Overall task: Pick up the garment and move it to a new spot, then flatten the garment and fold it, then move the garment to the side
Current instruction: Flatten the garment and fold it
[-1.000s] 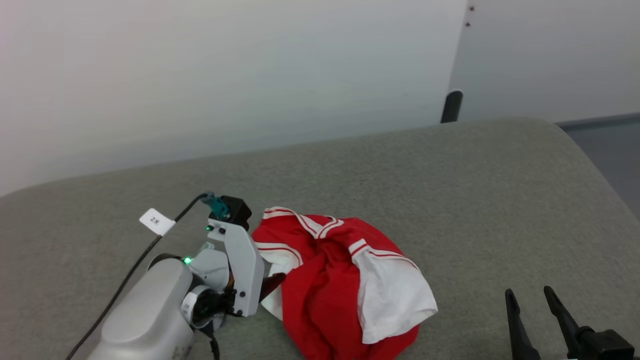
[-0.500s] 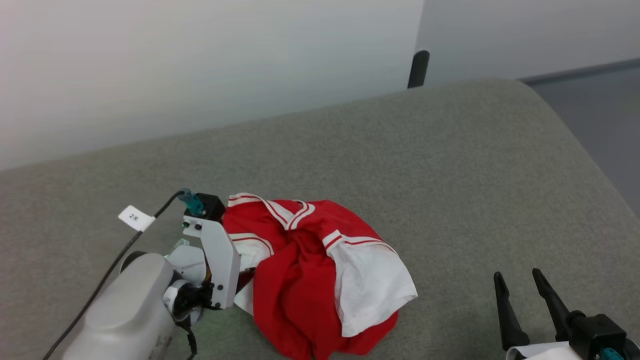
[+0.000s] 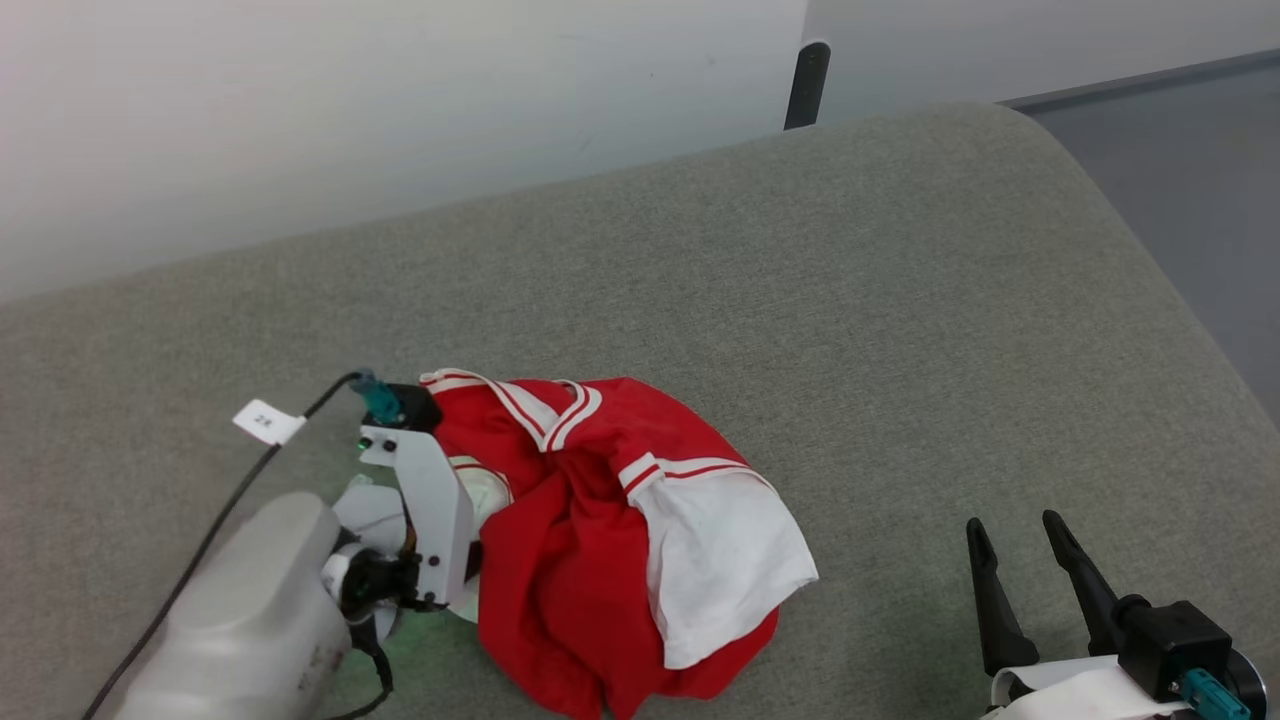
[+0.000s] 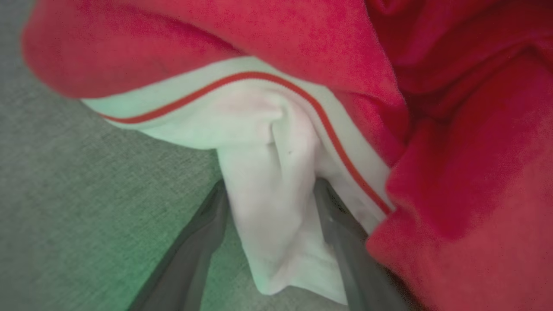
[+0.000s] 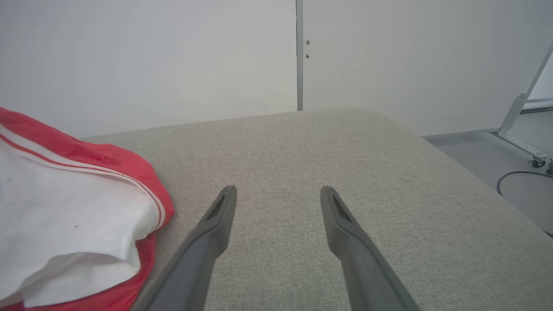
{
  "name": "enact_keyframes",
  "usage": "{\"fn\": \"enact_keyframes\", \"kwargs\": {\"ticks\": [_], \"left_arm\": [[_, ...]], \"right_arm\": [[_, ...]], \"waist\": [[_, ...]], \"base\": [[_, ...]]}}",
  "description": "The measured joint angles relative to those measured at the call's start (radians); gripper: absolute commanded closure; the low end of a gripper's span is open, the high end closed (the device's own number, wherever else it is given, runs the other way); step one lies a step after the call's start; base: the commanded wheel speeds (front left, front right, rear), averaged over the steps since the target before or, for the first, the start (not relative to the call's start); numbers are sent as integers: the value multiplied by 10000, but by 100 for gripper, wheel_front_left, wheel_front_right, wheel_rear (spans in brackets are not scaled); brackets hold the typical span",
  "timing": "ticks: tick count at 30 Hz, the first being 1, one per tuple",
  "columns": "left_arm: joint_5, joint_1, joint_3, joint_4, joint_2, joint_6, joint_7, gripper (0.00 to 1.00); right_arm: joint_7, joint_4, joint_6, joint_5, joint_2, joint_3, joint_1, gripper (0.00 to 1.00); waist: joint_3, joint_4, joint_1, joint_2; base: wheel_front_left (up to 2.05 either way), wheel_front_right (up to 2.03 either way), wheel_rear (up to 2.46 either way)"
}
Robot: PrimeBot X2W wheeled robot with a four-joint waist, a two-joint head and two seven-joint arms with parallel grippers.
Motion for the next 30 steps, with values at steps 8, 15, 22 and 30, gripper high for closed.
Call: {"fn": "enact_keyframes", "kwargs": {"ticks": [8, 15, 22, 30], "left_arm": [[-558, -40, -107, 276, -48, 6, 201, 100], [-679, -90, -368, 180, 286, 6, 316, 100], [-665, -375, -445, 42, 945, 6, 159, 100], [-221, -504, -721, 148, 1939, 6, -2, 100]], "right_arm": [[-12, 40, 0, 12, -17, -84, -17, 0], [-12, -8, 0, -48, -79, -280, 246, 0], [6, -157, 0, -113, -100, -407, 586, 0], [128, -372, 0, -140, -92, -537, 763, 0]], "waist": [[-172, 53, 0, 0], [-574, 362, 0, 0], [-1068, 846, 0, 0], [-1452, 1451, 0, 1]], "base": [[0, 0, 0], [0, 0, 0], [0, 0, 0], [0, 0, 0]]}}
